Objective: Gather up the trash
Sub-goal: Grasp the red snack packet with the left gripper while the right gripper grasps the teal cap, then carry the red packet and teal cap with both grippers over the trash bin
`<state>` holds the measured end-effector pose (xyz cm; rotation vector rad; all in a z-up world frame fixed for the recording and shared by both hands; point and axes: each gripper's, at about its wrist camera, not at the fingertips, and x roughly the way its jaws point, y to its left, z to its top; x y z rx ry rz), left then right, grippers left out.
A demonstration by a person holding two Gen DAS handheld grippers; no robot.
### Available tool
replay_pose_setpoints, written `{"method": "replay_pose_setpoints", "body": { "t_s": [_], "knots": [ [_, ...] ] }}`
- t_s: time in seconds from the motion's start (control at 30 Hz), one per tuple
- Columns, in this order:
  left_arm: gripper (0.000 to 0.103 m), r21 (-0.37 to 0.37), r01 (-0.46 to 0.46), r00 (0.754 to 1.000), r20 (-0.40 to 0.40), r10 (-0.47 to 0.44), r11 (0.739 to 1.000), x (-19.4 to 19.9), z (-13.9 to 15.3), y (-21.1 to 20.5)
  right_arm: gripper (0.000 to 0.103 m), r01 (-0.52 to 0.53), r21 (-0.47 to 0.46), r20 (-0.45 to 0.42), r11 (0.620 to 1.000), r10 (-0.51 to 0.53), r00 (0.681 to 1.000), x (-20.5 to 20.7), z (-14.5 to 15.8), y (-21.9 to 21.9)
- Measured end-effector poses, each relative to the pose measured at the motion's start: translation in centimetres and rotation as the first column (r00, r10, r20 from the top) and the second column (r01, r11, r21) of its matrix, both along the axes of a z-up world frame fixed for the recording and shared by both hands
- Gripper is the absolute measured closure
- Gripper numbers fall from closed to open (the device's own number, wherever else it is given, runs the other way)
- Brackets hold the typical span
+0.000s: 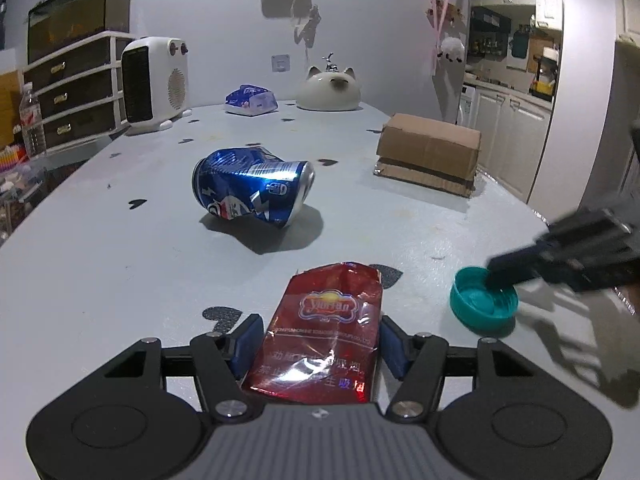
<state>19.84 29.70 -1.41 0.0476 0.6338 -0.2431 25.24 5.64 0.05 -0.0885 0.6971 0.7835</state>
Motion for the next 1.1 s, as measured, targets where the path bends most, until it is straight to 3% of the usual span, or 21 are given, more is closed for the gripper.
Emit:
{"method": "replay_pose_setpoints", "body": {
  "t_s": [0.03, 0.1, 0.2, 0.4, 0.47, 0.5, 0.67, 0.83, 1.1],
  "knots": [
    [0.040, -0.015, -0.005, 1.000, -0.002, 0.005, 1.000, 0.1, 0.0, 0.1, 0.059, -0.008, 0.021, -0.002, 1.000, 0.008, 1.000, -0.4, 0.0, -0.5],
    [0.040, -0.041, -0.014, 1.000, -0.005, 0.014, 0.999, 0.1, 0.0, 0.4, 0.043, -0.029, 0.047, 0.018, 0.998, 0.028, 0.999, -1.1, -0.1, -0.8],
    [0.041, -0.032, -0.030, 1.000, 0.002, 0.030, 0.999, -0.1, -0.2, 0.2, 0.035, -0.044, 0.028, 0.048, 0.999, 0.042, 0.998, -1.5, -0.2, 0.0],
    [0.044, -0.027, -0.065, 0.998, 0.008, 0.065, 0.998, -0.3, -0.1, -0.3, 0.035, -0.056, -0.075, 0.089, 0.996, 0.063, 0.994, -1.7, -1.1, 3.2],
    [0.044, -0.020, -0.079, 0.997, 0.012, 0.079, 0.997, -0.5, -0.1, -0.5, 0.052, -0.031, -0.084, 0.109, 0.996, 0.040, 0.993, -1.8, -1.1, 3.6],
    [0.045, -0.016, -0.085, 0.996, 0.015, 0.085, 0.996, -0.6, -0.1, -0.6, 0.053, -0.021, -0.082, 0.119, 0.996, 0.031, 0.992, -1.8, -1.1, 3.7],
    [0.045, 0.042, -0.111, 0.993, 0.045, 0.109, 0.993, -1.7, 0.2, -2.1, 0.053, -0.013, -0.082, 0.139, 0.997, 0.024, 0.990, -3.2, -1.2, 3.1],
    [0.046, 0.055, -0.143, 0.987, 0.088, 0.138, 0.988, -3.8, 0.9, -3.3, 0.053, 0.060, -0.036, 0.139, 0.998, -0.054, 0.989, -4.3, -0.9, 1.1],
    [0.046, 0.023, -0.163, 0.983, 0.094, 0.160, 0.986, -6.6, 1.5, -5.3, 0.053, 0.135, -0.027, 0.179, 0.990, -0.128, 0.975, -7.1, -0.1, -2.0]
  ]
}}
